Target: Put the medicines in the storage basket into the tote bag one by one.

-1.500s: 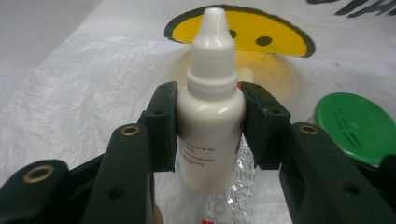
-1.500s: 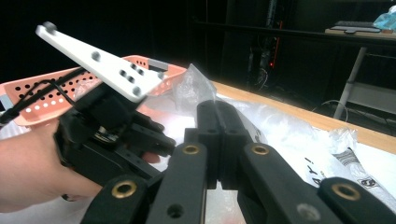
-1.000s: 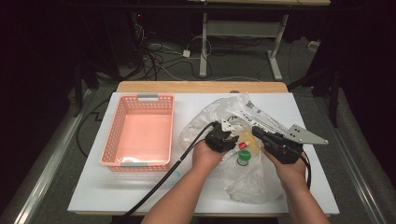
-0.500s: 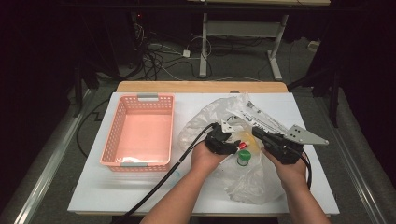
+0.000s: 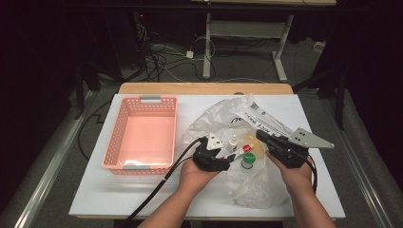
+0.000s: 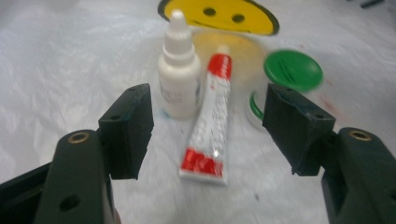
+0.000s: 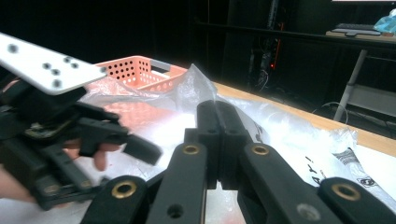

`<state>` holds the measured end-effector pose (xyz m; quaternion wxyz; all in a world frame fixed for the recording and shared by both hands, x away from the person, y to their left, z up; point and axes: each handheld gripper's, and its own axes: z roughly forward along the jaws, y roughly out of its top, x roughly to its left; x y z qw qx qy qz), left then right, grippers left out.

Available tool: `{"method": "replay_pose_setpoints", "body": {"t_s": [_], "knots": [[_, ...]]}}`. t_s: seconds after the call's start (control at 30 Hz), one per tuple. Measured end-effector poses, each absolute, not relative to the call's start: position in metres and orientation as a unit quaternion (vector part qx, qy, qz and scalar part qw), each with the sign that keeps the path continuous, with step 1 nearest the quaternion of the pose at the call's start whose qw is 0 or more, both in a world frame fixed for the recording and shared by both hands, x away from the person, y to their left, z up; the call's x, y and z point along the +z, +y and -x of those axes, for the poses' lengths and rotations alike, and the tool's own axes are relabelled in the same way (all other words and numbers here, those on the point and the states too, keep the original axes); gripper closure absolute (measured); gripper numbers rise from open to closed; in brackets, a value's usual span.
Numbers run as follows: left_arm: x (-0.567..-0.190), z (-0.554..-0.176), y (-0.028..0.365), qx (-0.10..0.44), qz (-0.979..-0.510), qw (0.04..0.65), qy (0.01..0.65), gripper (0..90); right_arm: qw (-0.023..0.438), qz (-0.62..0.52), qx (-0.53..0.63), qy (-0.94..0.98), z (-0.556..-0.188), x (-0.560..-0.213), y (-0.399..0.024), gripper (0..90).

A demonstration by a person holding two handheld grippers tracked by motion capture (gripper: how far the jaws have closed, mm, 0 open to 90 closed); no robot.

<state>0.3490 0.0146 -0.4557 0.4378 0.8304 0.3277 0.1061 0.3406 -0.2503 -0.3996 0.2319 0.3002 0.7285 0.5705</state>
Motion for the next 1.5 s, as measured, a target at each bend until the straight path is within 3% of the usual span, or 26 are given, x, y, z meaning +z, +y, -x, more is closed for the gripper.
{"method": "replay_pose_setpoints", "body": {"t_s": [0.23, 0.63, 0.8, 1.0, 1.3, 1.33, 1.4, 1.5], "knots": [[-0.467, -0.320, 0.036, 0.094, -0.834, 0.437, 0.324, 29.8, 0.232, -0.299, 0.569, 0.730, -0.339, -0.399, -0.247, 90.0], [-0.487, -0.293, 0.062, 0.084, -0.859, 0.391, 0.320, 14.1, 0.231, -0.302, 0.563, 0.734, -0.338, -0.403, -0.250, 90.0], [-0.492, -0.298, 0.057, 0.076, -0.867, 0.359, 0.337, 2.1, 0.235, -0.304, 0.560, 0.734, -0.337, -0.403, -0.253, 90.0], [-0.494, -0.316, 0.036, 0.079, -0.879, 0.323, 0.340, 0.0, 0.237, -0.307, 0.556, 0.735, -0.334, -0.403, -0.254, 90.0], [-0.493, -0.316, 0.034, 0.088, -0.865, 0.345, 0.353, 23.9, 0.237, -0.309, 0.555, 0.735, -0.333, -0.403, -0.254, 90.0], [-0.493, -0.316, 0.034, 0.089, -0.864, 0.350, 0.351, 30.3, 0.236, -0.312, 0.554, 0.735, -0.333, -0.403, -0.254, 90.0], [-0.493, -0.314, 0.034, 0.093, -0.862, 0.360, 0.346, 54.1, 0.238, -0.309, 0.555, 0.735, -0.333, -0.403, -0.253, 90.0], [-0.493, -0.316, 0.034, 0.089, -0.859, 0.361, 0.352, 71.3, 0.234, -0.310, 0.556, 0.735, -0.334, -0.404, -0.251, 90.0]]}}
